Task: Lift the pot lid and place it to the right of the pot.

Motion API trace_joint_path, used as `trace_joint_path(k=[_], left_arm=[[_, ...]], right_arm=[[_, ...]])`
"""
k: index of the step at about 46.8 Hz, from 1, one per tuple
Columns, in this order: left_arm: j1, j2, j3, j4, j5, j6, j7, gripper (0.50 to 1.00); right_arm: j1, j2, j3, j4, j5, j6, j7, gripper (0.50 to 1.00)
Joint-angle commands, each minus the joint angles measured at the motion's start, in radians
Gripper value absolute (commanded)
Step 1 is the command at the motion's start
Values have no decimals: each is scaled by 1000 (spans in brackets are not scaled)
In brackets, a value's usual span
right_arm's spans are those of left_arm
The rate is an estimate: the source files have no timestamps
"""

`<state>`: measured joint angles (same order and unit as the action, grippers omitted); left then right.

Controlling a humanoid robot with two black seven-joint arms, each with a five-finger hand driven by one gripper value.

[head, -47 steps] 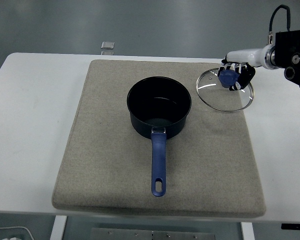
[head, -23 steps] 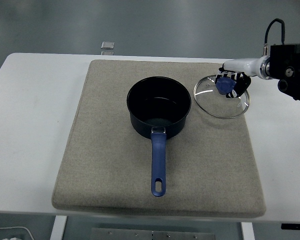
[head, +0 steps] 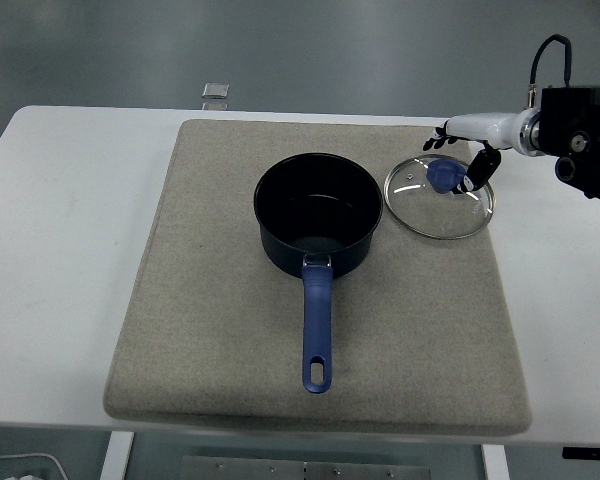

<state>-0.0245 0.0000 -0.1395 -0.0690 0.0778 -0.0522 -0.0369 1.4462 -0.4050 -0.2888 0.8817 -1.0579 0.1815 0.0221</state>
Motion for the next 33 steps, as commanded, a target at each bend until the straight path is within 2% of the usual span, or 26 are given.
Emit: trace_joint_path(k=[1, 5, 15, 27, 33], left_arm=[[0, 0, 0, 0, 0, 0, 0, 1000], [0, 0, 0, 0, -1, 0, 0, 1000], [0, 0, 0, 0, 0, 0, 0, 1000], [0, 0, 0, 0, 0, 0, 0, 1000], [0, 0, 0, 0, 0, 0, 0, 1000]], right_arm=[[0, -5, 3, 0, 1, -8, 2, 899], [0, -6, 22, 0, 1, -13, 4, 901], [-38, -12, 197, 0, 39, -8, 4, 899], [-53, -15, 250, -9, 346, -11, 1, 899], [-70, -8, 283, -52, 478, -13, -4, 897]])
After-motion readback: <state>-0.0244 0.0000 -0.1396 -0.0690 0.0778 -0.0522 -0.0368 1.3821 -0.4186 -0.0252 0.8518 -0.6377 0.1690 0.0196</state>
